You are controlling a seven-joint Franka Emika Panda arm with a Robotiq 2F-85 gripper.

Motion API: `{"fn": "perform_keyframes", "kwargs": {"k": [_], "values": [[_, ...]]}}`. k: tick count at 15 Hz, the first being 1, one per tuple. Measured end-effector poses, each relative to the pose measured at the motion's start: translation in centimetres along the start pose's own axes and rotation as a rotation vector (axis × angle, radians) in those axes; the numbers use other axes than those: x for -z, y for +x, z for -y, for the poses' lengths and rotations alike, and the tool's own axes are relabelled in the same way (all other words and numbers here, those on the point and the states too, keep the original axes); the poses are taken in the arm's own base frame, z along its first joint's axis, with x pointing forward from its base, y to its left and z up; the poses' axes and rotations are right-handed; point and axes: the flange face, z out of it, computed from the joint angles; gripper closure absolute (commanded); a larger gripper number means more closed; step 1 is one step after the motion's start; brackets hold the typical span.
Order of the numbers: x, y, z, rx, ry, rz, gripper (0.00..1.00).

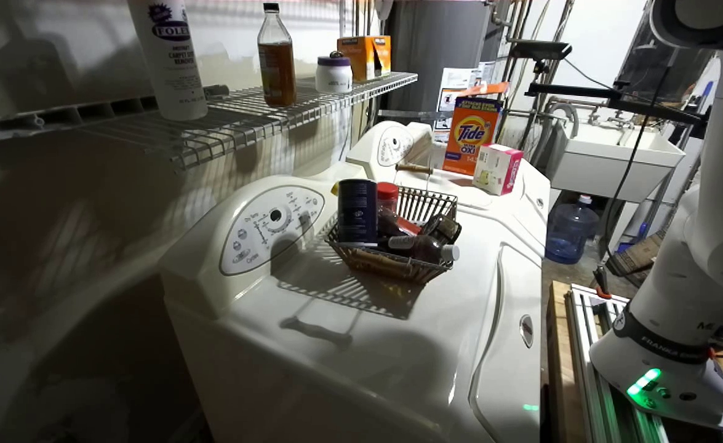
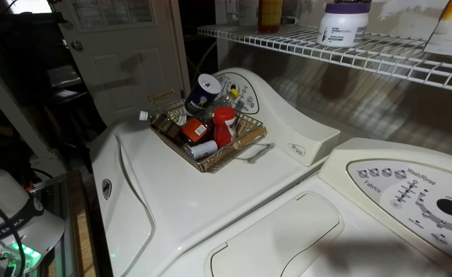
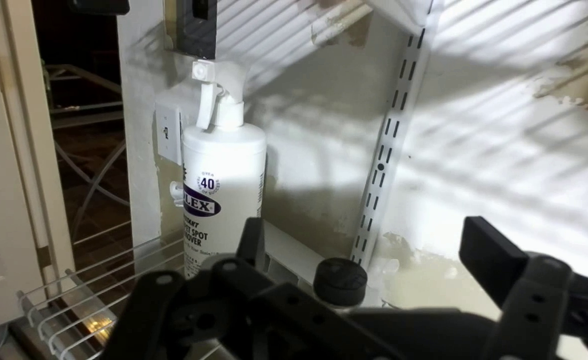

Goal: Move the bottle from the basket to the bottom shelf

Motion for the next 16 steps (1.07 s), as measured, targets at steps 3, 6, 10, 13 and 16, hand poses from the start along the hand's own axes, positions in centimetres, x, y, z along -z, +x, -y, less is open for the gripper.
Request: {"fn": "perform_keyframes", "kwargs": {"k": [3,6,10,13,16], "values": [[1.9,-0.4,0.2,0.015,0.021,-0.003,0.0],[3.9,-0.3,-0.3,0.068,0.035,-0.021,0.0],[6.5,0.4,-1.8,0.177,0.029,-0.076,0.0],[8.5,1.0,-3.4,0.297,0.01,-0.144,0.0],[10.3,1.2,-5.3,0.431,-0.02,-0.195,0.0]]}}
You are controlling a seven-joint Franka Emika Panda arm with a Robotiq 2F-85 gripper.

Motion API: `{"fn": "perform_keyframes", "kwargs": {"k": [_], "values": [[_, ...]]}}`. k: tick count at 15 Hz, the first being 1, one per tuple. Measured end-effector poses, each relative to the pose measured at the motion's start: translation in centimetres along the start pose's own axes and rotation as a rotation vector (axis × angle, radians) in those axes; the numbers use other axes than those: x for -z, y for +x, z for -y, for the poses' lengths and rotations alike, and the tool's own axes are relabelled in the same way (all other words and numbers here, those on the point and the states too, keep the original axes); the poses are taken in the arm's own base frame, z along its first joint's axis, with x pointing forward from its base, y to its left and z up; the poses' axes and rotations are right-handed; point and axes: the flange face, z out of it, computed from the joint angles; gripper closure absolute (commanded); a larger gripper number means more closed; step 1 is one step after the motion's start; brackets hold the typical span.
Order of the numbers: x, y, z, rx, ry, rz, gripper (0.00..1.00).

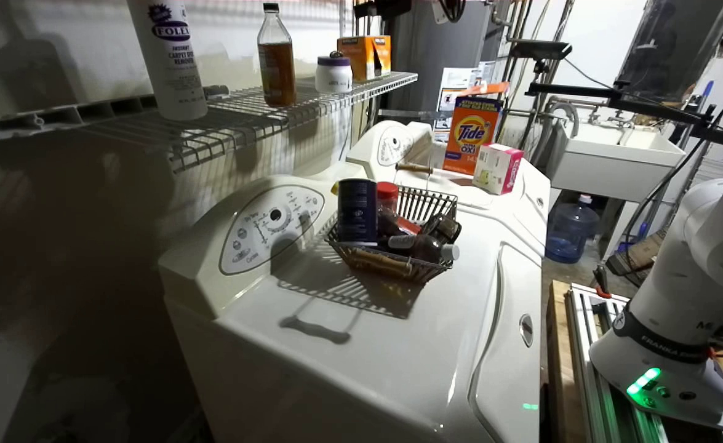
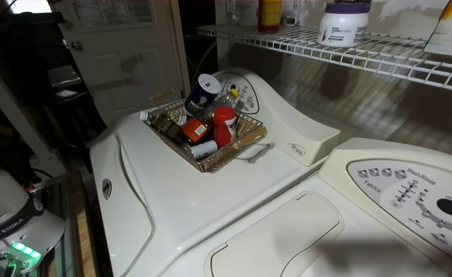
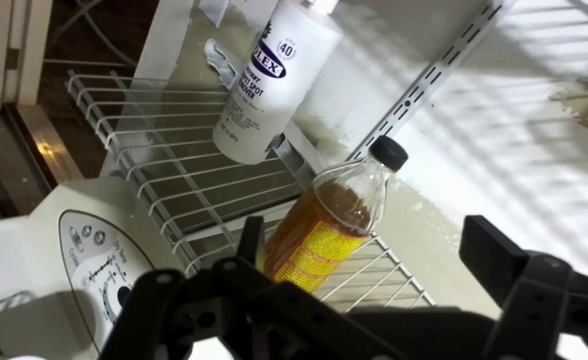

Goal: Move the bottle from the basket to the bottom shelf

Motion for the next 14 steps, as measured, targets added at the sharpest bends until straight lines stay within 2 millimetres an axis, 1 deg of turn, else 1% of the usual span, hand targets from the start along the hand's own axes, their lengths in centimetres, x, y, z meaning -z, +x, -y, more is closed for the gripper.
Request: {"fn": "perform_keyframes", "kwargs": {"k": [4,8,14], "values": [[1.9,-0.6,-2.5,0.17,-0.054,-0.039,0.0],[3.2,-0.6,-4.5,0.283,-0.112,-0.092,0.0],[4.7,-0.6,-6.3,0.382,-0.155,-0.147,0.0]]}}
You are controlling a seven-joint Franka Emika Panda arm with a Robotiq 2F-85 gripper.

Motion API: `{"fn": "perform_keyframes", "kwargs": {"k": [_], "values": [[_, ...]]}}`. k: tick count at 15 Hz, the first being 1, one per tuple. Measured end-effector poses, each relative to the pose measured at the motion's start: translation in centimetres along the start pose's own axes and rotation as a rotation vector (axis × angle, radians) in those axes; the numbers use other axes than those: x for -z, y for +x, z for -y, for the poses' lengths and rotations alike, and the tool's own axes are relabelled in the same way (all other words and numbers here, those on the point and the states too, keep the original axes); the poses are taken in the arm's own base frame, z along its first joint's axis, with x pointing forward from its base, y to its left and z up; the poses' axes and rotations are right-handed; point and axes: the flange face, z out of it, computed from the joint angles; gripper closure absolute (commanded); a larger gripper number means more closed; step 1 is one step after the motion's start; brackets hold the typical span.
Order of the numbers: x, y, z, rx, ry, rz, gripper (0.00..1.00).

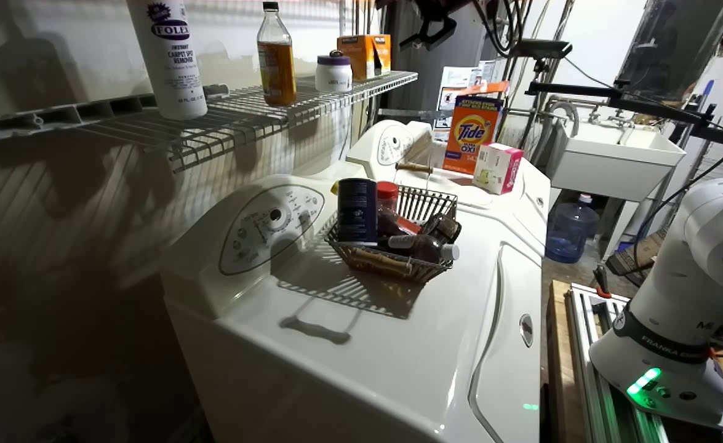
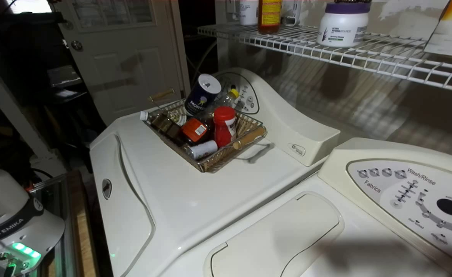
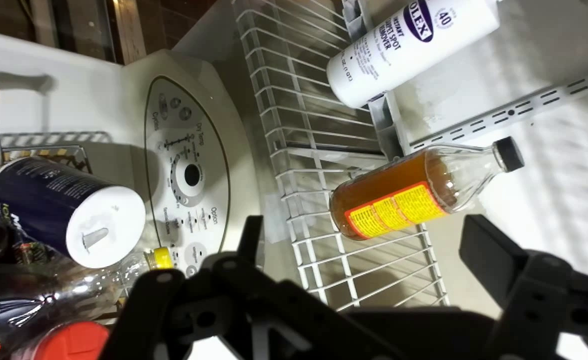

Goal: Move the bottle from the basket to the bottom shelf

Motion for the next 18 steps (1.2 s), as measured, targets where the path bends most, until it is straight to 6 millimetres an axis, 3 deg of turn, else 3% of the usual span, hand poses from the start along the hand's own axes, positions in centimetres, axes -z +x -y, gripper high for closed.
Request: {"fn": "perform_keyframes", "kwargs": {"k": [18], "values": [[2.7,-1.4,-1.7,0.108,0.004,-0.023,0.0]]}}
